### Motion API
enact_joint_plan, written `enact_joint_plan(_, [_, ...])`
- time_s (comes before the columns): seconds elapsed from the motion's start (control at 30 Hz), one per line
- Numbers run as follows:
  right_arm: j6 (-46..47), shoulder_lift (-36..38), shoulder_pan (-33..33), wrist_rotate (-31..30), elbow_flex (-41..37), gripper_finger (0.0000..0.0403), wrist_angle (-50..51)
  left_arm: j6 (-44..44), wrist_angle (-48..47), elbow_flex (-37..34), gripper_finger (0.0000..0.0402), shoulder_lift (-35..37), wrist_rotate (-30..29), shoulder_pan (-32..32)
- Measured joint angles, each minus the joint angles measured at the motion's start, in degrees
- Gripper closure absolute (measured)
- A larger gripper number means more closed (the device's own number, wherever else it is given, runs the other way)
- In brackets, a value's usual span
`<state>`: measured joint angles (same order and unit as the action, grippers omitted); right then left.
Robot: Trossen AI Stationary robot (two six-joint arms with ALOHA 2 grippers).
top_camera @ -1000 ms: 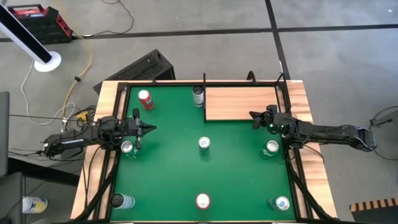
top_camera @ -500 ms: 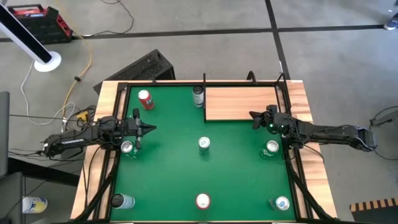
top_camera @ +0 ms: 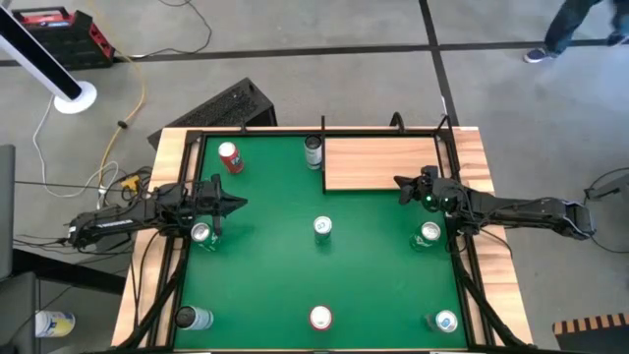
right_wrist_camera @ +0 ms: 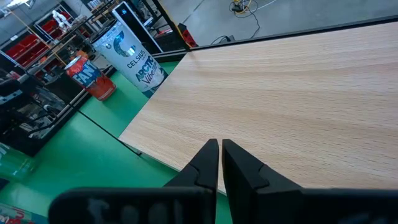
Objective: Place canned beverage on shelf
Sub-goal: Put the right green soda can on the shelf
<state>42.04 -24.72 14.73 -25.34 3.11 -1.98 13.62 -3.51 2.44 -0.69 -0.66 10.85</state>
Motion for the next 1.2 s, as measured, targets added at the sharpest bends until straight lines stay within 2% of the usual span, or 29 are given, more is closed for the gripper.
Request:
enact_joint_plan(0.3, [0.0,-0.01,0.03,-0.04,0.02,0.0355,-0.21,5.27,1.75,-0.07,0.0402,-0.02,-13.88,0.02])
enact_joint_plan(0.53, [-0.21,-0.01,0.03,0.42,0.0,0.0355,-1.83,4.51,5.35,-0.07,0.0402,-0.04,-17.38,0.02])
enact_joint_plan(0.73, [-11.24,-0.01,-0.41,13.47,0.03,0.0355,-15.44,-4.06,14.17,-0.07,0.0402,-0.04,-17.63,0.02])
enact_joint_plan(0.83, [-14.31,-0.01,-1.91,16.24,1.9,0.0355,-17.11,-8.51,17.85,-0.04,0.0402,-0.04,-19.9,0.0])
enact_joint_plan(1.0, [-19.85,-1.37,-6.84,16.24,12.51,0.0355,-5.96,-14.34,20.86,0.02,0.0402,-0.02,-21.19,0.02])
enact_joint_plan(1.2, [-20.66,-8.2,-13.29,14.96,33.25,0.0355,22.33,-14.92,20.9,0.02,0.0402,-0.04,-21.19,0.02])
